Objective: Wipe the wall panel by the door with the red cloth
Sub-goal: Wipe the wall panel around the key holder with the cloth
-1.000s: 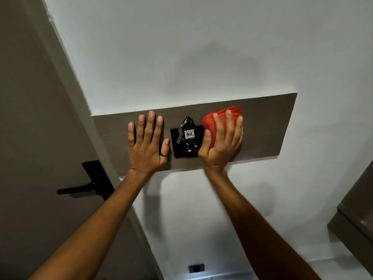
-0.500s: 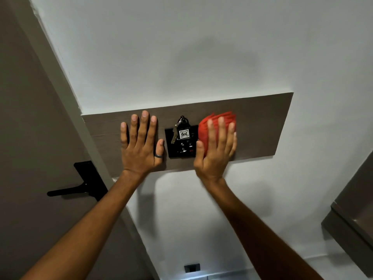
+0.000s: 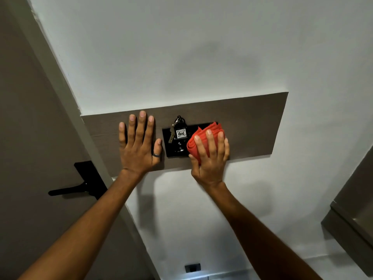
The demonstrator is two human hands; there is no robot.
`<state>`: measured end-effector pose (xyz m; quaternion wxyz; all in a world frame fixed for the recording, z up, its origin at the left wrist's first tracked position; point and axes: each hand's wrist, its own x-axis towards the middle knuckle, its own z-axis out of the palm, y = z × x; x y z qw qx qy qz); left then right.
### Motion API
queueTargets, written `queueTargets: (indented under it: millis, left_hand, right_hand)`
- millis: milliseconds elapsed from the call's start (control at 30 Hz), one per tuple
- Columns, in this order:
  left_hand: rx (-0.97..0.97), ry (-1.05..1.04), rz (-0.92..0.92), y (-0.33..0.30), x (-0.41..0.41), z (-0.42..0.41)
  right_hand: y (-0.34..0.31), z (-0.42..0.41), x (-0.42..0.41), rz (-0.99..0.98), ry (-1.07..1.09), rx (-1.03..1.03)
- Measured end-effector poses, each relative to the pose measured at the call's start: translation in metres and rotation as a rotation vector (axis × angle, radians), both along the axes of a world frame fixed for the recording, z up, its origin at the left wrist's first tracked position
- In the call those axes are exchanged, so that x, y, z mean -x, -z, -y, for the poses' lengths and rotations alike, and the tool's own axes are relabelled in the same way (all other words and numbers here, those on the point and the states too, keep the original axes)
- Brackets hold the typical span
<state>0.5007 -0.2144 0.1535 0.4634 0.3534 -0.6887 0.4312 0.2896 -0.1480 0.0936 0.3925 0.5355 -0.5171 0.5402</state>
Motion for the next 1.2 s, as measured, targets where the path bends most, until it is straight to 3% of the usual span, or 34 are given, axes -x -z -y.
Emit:
queueTargets:
  millis: [233,400,600,833,933,1100,1200]
  left_hand:
    - [-0.002,-0.009,-0.009,-0.002,0.001,-0.001]
    - [-0.003,0.0,-0.012,0.0,0.0,0.0]
    - [0.013,-0.008,-0.008,0.0,0.0,0.001]
    - [0.005,0.002,-0.012,0.0,0.0,0.001]
    - [0.016,0.006,-0.013,0.001,-0.001,0.001]
    - [0.001,0.02,-0.015,0.004,-0.001,0.005]
    - [0.007,0.01,-0.015,0.004,-0.002,0.008]
  right_hand:
    - [-0.038,0.014,0.004,0.004,-0.001,0.023]
    - [-0.002,-0.001,-0.002,0.007,0.0,-0.014]
    - [-0.039,0.01,-0.003,0.029,0.013,0.036]
    - [0.005,0.002,0.003,-0.033,0.017,-0.001]
    - [-0.004,0.004,0.014,-0.117,0.032,0.04]
    - [-0.018,0.013,0.012,-0.021,0.001,0.064]
    - [-0.003,0.012,0.023,-0.136,0.007,0.03]
